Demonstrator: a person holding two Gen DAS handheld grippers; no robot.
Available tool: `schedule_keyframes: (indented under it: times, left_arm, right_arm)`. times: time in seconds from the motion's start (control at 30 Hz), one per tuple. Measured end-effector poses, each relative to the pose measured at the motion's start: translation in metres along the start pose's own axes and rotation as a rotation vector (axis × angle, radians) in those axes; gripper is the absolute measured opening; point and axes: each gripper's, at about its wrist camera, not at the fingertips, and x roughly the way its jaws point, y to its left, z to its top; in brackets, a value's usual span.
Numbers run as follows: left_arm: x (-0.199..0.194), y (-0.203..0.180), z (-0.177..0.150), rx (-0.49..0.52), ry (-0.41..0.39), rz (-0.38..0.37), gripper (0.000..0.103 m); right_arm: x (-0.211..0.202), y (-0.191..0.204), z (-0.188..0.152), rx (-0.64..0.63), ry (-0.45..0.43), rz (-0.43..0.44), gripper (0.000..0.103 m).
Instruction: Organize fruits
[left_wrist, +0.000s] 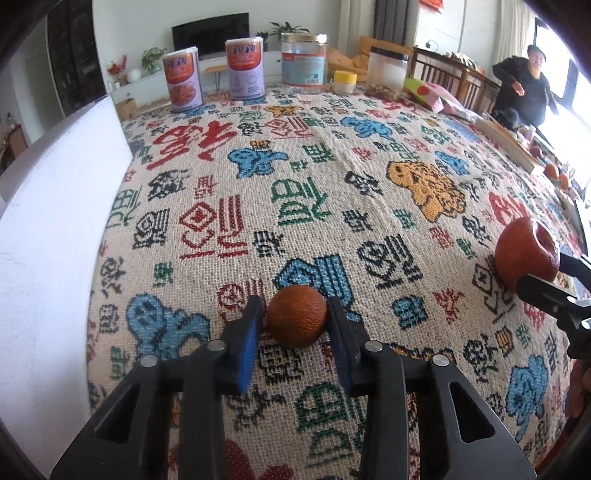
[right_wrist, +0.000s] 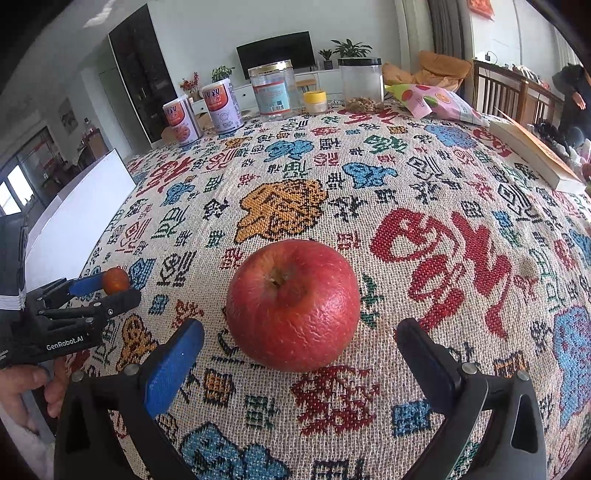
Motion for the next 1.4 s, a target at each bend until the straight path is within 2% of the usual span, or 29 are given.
schedule_keyframes:
  times: [0.03, 0.07, 0.1, 0.13, 0.23, 0.3, 0.37, 0.43, 0.5, 0.57, 0.63, 0.7, 0.77, 0.87, 0.9, 0.93, 0.97, 1.0, 1.07, 1.1, 1.17, 1.3, 1.4]
  left_arm:
    - [-0.002, 0.005, 0.000, -0.022, 0.005, -0.016, 0.027]
    - [-0.005, 0.009, -0.002, -0.048, 0.011, -0.030, 0.027]
    - [-0.011, 0.013, -0.004, -0.077, 0.017, -0.055, 0.027]
    - [-0.021, 0.016, -0.008, -0.106, 0.025, -0.094, 0.027]
    - [-0.071, 0.024, -0.026, -0.190, 0.053, -0.284, 0.027]
    - [-0.117, 0.029, -0.038, -0.208, 0.047, -0.383, 0.027]
    - [-0.169, 0.044, -0.045, -0.214, 0.004, -0.411, 0.027]
    - [-0.215, 0.073, -0.046, -0.238, -0.073, -0.353, 0.027]
    - [-0.248, 0.115, -0.044, -0.291, -0.141, -0.242, 0.027]
    - [-0.262, 0.159, -0.045, -0.354, -0.176, -0.118, 0.028]
    - [-0.254, 0.205, -0.049, -0.437, -0.156, -0.007, 0.028]
    - [-0.228, 0.252, -0.056, -0.531, -0.087, 0.068, 0.028]
    - [-0.198, 0.287, -0.065, -0.608, -0.013, 0.110, 0.028]
    - [-0.161, 0.315, -0.070, -0.642, 0.089, 0.178, 0.030]
    - [-0.152, 0.321, -0.070, -0.638, 0.115, 0.196, 0.038]
    - [-0.145, 0.324, -0.071, -0.634, 0.131, 0.211, 0.044]
    - [-0.141, 0.328, -0.071, -0.633, 0.138, 0.227, 0.057]
    - [-0.139, 0.330, -0.072, -0.631, 0.138, 0.241, 0.067]
    - [-0.145, 0.331, -0.072, -0.615, 0.110, 0.265, 0.068]
    - [-0.151, 0.329, -0.072, -0.599, 0.083, 0.272, 0.071]
    - [-0.166, 0.321, -0.073, -0.558, 0.030, 0.311, 0.083]
    - [-0.202, 0.286, -0.071, -0.449, -0.069, 0.431, 0.086]
    - [-0.226, 0.260, -0.072, -0.411, -0.120, 0.512, 0.092]
  right_arm:
    - [0.002, 0.002, 0.003, -0.014, 0.011, -0.022, 0.103]
    - [0.004, 0.004, 0.007, -0.017, 0.022, -0.035, 0.097]
    - [0.006, 0.002, 0.010, -0.006, 0.041, -0.023, 0.071]
    - [0.009, 0.000, 0.012, 0.013, 0.063, 0.012, 0.068]
    - [0.003, 0.004, 0.015, 0.011, 0.079, 0.002, 0.067]
    - [-0.012, 0.016, 0.014, 0.029, 0.083, 0.099, 0.067]
    - [-0.028, 0.041, 0.016, 0.033, 0.094, 0.219, 0.067]
    - [-0.043, 0.081, 0.022, -0.018, 0.108, 0.319, 0.067]
    - [-0.059, 0.132, 0.030, -0.097, 0.119, 0.417, 0.067]
    - [-0.072, 0.193, 0.036, -0.202, 0.131, 0.507, 0.068]
    - [-0.079, 0.251, 0.037, -0.296, 0.159, 0.582, 0.068]
    - [-0.077, 0.307, 0.033, -0.396, 0.208, 0.627, 0.068]
    - [-0.066, 0.358, 0.023, -0.518, 0.258, 0.607, 0.068]
    - [-0.038, 0.415, 0.001, -0.671, 0.347, 0.509, 0.068]
    - [-0.028, 0.429, -0.008, -0.727, 0.378, 0.463, 0.068]
    - [-0.019, 0.440, -0.016, -0.775, 0.402, 0.420, 0.068]
    - [-0.010, 0.449, -0.024, -0.817, 0.421, 0.374, 0.068]
    - [-0.003, 0.456, -0.030, -0.850, 0.435, 0.335, 0.068]
    - [0.007, 0.461, -0.037, -0.895, 0.451, 0.287, 0.069]
    - [0.005, 0.459, -0.036, -0.892, 0.431, 0.291, 0.070]
    - [-0.006, 0.447, -0.024, -0.829, 0.396, 0.318, 0.078]
    - [-0.043, 0.409, 0.012, -0.702, 0.280, 0.342, 0.099]
    - [-0.070, 0.386, 0.034, -0.626, 0.202, 0.326, 0.103]
